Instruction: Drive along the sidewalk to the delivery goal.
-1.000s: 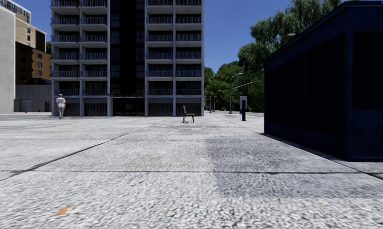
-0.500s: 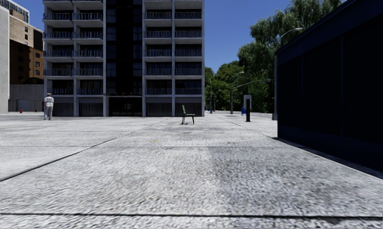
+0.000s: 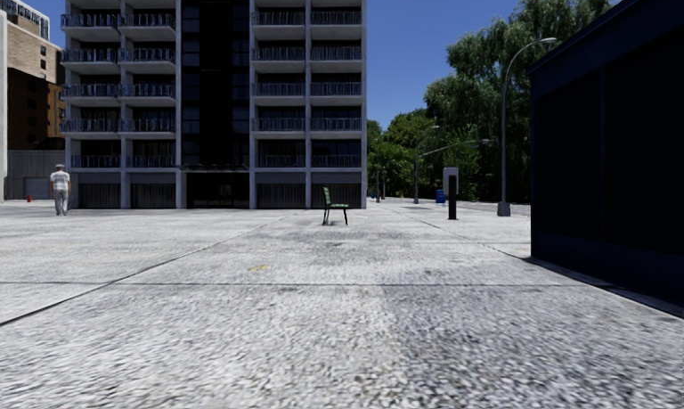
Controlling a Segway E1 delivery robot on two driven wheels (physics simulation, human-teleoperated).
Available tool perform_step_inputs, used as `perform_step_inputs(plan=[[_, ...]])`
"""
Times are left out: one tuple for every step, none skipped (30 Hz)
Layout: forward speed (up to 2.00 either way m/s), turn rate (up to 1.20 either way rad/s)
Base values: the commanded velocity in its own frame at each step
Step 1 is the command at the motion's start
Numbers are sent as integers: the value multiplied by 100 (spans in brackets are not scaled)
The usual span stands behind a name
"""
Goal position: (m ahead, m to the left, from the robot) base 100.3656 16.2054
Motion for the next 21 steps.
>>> perform_step_inputs(plan=[[200, 0], [200, 0], [200, 0], [200, 0], [200, 0], [200, 0], [200, 0], [200, 0], [200, 0], [200, 0], [200, 0], [200, 0], [200, 0], [200, -3], [200, -53], [200, -83], [200, -120], [200, -120], [200, -120], [200, -120], [200, -120]])
